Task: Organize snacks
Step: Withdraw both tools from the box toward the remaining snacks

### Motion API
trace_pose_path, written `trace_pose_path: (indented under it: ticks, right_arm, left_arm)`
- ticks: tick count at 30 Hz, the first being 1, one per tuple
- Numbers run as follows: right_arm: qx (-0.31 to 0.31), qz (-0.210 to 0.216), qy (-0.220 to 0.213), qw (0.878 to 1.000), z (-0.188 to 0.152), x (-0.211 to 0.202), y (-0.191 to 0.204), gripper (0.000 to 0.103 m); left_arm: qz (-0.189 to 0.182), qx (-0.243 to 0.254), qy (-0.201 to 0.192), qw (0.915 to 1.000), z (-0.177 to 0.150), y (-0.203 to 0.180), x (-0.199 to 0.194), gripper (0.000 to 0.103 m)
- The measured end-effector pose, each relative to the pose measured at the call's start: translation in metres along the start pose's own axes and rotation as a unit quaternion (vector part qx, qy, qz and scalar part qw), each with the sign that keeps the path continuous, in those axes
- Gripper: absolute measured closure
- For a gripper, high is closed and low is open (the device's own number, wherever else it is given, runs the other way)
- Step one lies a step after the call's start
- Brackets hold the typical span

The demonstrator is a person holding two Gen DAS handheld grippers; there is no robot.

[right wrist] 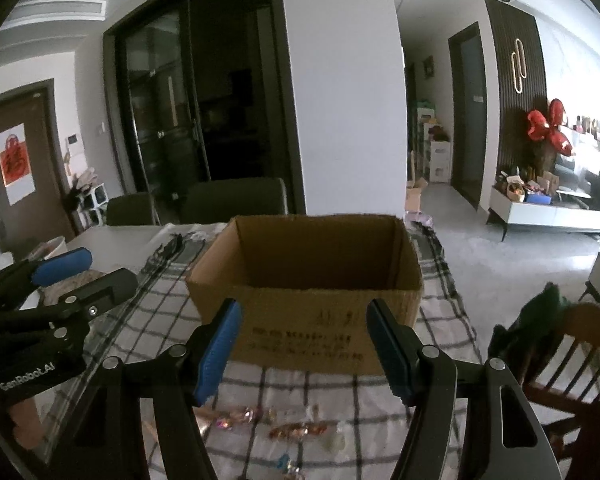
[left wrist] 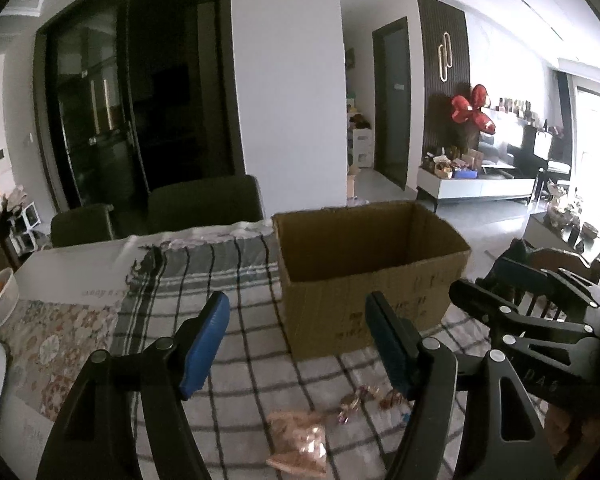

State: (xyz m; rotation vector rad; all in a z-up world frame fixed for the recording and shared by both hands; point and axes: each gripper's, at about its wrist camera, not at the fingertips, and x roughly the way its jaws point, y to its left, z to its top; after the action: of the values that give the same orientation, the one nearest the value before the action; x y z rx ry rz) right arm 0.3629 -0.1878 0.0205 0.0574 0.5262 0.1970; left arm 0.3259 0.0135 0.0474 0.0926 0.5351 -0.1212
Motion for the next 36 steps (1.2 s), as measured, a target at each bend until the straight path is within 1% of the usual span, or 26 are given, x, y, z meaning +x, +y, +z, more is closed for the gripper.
trace_pose_path:
  ticks: [5,12,16,24,26,30,32,36]
  right_arm:
    - [0.002,0.004,0.012,1.000,-0.016,-0.003,0.005,0.037]
    - [0.004,0.006,0.025,1.000,-0.040,-0.006,0.010,0.037]
    - [0.006,0.006,0.039,0.999,-0.056,-0.006,0.016,0.037]
    - [0.012,0.004,0.074,0.997,-0.084,0.000,0.016,0.038]
    - [0.010,0.004,0.083,0.997,-0.092,0.001,0.017,0.042]
    - [0.009,0.007,0.101,0.995,-0.105,0.007,0.019,0.043]
    - [0.008,0.008,0.110,0.994,-0.112,0.010,0.020,0.046]
    - [0.010,0.011,0.124,0.992,-0.123,0.017,0.019,0.047]
  left_arm:
    - [0.004,-0.002,0.010,0.9999,-0.021,0.004,-0.007,0.033]
    - [-0.001,-0.006,0.030,0.9995,-0.047,0.008,-0.009,0.033]
    - [-0.002,-0.010,0.040,0.9992,-0.062,0.008,-0.009,0.033]
    - [-0.002,0.001,0.068,0.9977,-0.094,0.005,-0.002,0.034]
    - [-0.001,0.002,0.077,0.9970,-0.102,0.004,0.002,0.034]
    - [0.000,0.006,0.089,0.9960,-0.114,0.002,0.009,0.034]
    - [0.002,0.008,0.093,0.9956,-0.119,0.002,0.012,0.034]
    - [0.004,0.016,0.103,0.9946,-0.126,0.000,0.023,0.034]
